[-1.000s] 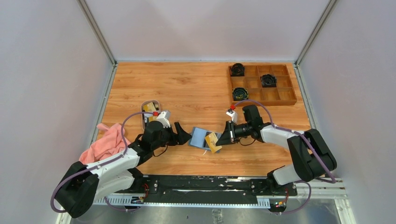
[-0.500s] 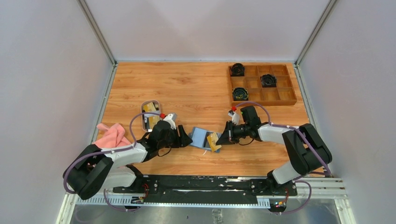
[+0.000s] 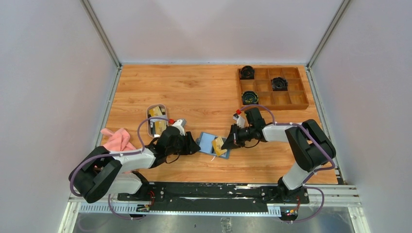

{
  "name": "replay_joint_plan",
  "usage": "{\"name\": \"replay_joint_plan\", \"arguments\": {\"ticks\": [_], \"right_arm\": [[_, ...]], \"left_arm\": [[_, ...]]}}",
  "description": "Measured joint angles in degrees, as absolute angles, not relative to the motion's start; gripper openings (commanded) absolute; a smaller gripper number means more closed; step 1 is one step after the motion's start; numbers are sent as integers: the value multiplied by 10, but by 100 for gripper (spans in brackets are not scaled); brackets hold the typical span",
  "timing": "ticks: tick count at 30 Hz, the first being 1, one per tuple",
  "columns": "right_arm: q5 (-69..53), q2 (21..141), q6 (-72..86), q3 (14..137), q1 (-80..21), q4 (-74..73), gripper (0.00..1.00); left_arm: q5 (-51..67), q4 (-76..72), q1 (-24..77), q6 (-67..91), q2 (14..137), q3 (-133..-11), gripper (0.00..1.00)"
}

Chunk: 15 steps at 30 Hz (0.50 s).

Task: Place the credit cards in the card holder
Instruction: Insert the credit card into the card holder.

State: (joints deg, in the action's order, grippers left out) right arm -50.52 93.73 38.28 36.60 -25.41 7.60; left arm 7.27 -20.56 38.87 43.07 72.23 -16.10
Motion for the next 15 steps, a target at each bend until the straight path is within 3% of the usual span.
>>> {"name": "replay_joint_plan", "arguments": {"ticks": [15], "right_arm": [[-485,943,397,368,-255,82,0]], "left_arm": [[73,-220,408,436,754,-176,41]]}}
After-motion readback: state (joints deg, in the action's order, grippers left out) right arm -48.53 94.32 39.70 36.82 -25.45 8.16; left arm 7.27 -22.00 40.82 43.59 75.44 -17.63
